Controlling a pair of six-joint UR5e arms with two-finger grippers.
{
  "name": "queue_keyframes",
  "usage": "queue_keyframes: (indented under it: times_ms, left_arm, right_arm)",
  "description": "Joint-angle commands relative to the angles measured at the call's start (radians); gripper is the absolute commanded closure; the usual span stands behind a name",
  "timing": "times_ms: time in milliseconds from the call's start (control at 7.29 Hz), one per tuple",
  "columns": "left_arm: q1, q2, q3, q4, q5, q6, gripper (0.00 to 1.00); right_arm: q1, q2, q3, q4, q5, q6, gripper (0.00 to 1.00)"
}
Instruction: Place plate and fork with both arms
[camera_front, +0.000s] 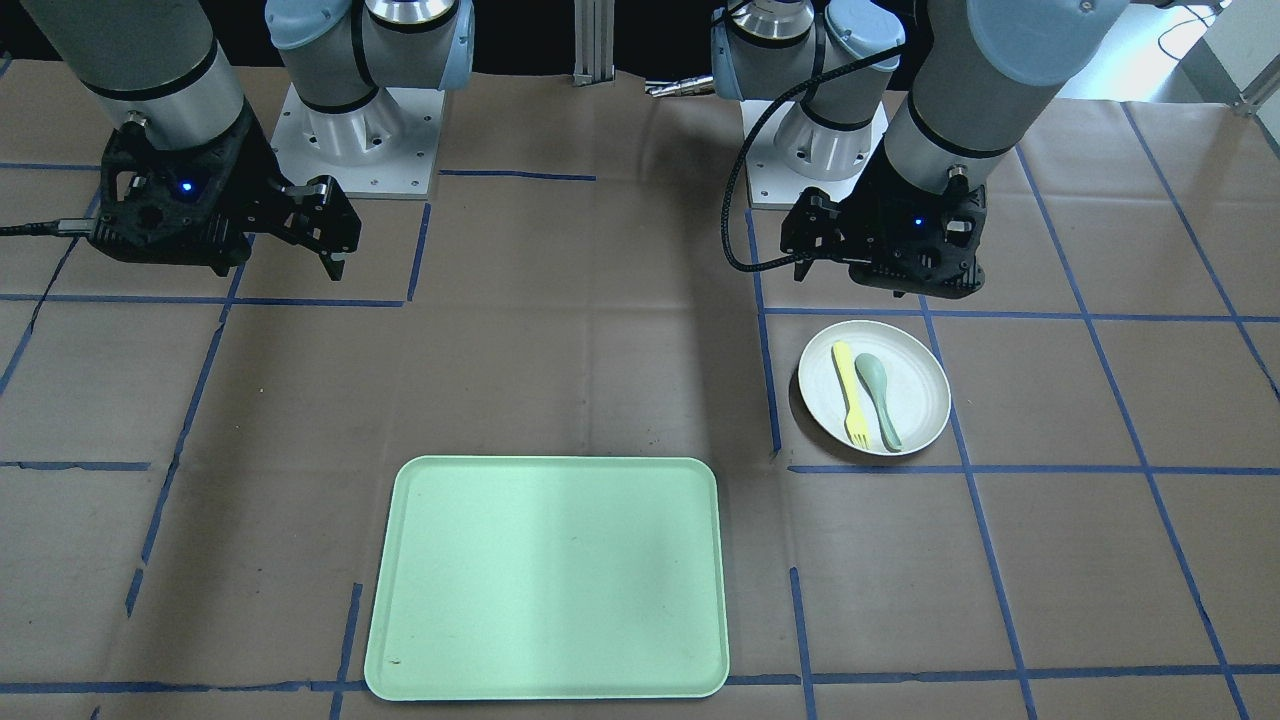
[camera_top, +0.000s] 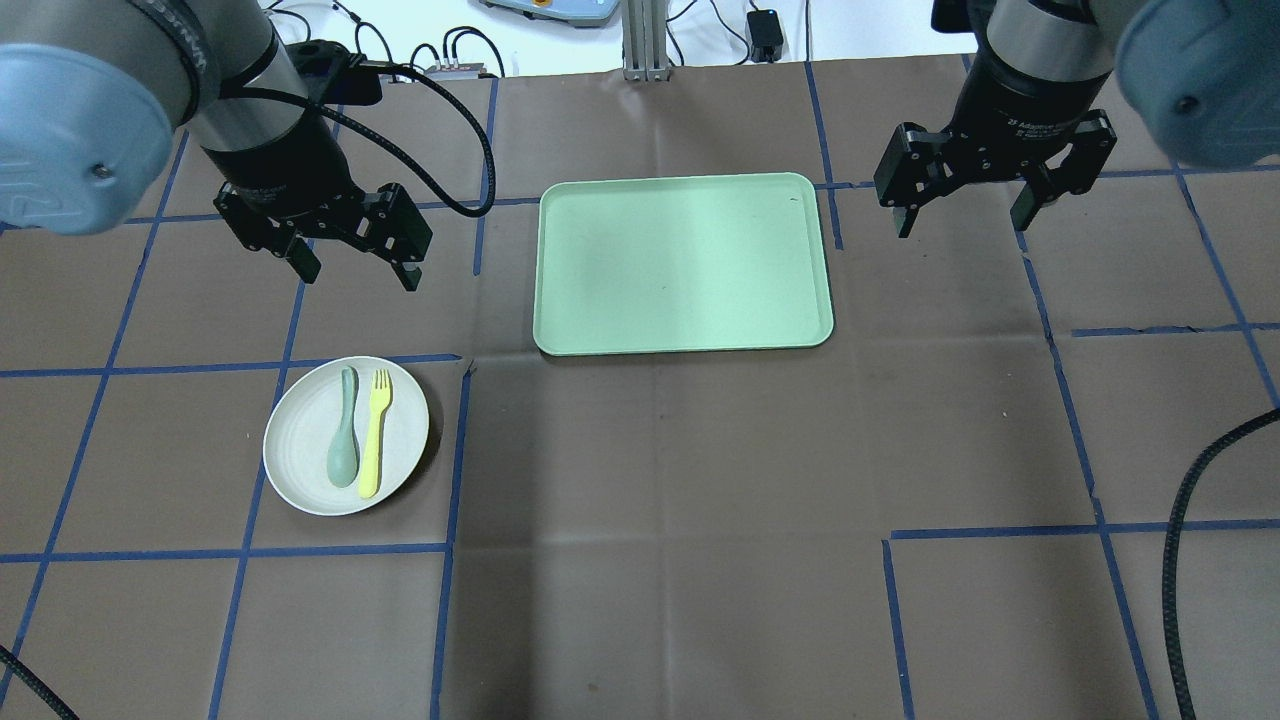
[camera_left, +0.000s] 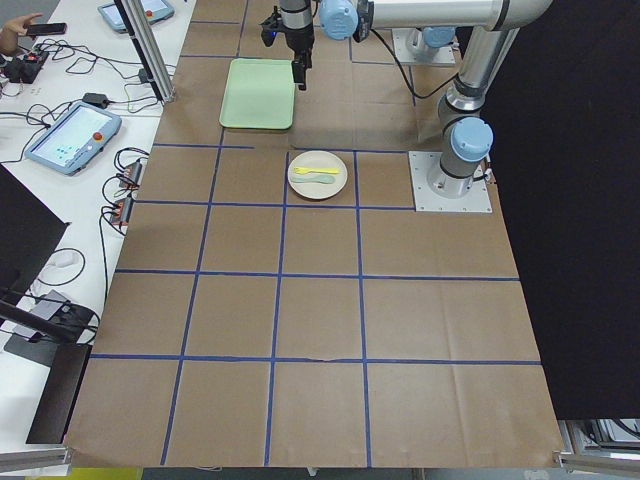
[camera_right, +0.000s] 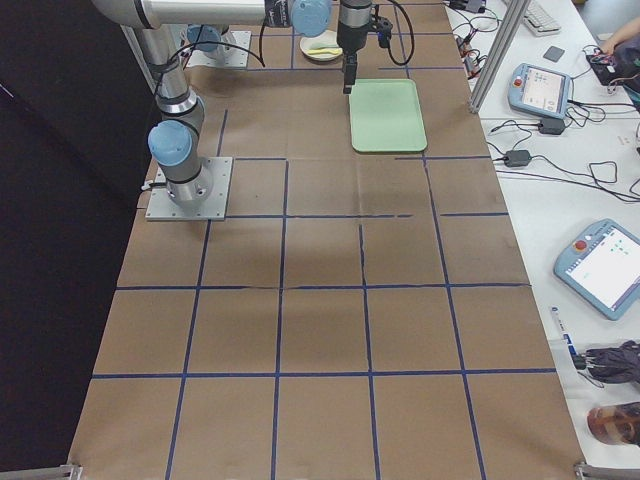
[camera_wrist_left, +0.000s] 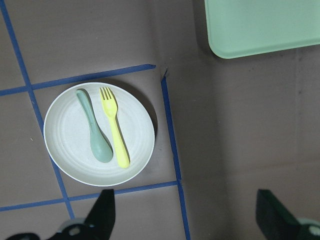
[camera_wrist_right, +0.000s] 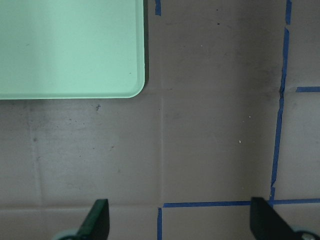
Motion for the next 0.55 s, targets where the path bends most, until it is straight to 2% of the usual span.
queue_keyframes:
  times_ms: [0,412]
  left_arm:
    - [0.0,0.001,-0.002,0.001,0.001,0.0,0.01]
    - [0.002,-0.002,-0.002,0.003,0.0,0.001,0.01]
  right_arm:
    - [0.0,0.0,0.001,0.0,0.0,0.0,0.0]
    - [0.0,0.0,0.001,0.002,0.0,0.0,0.0]
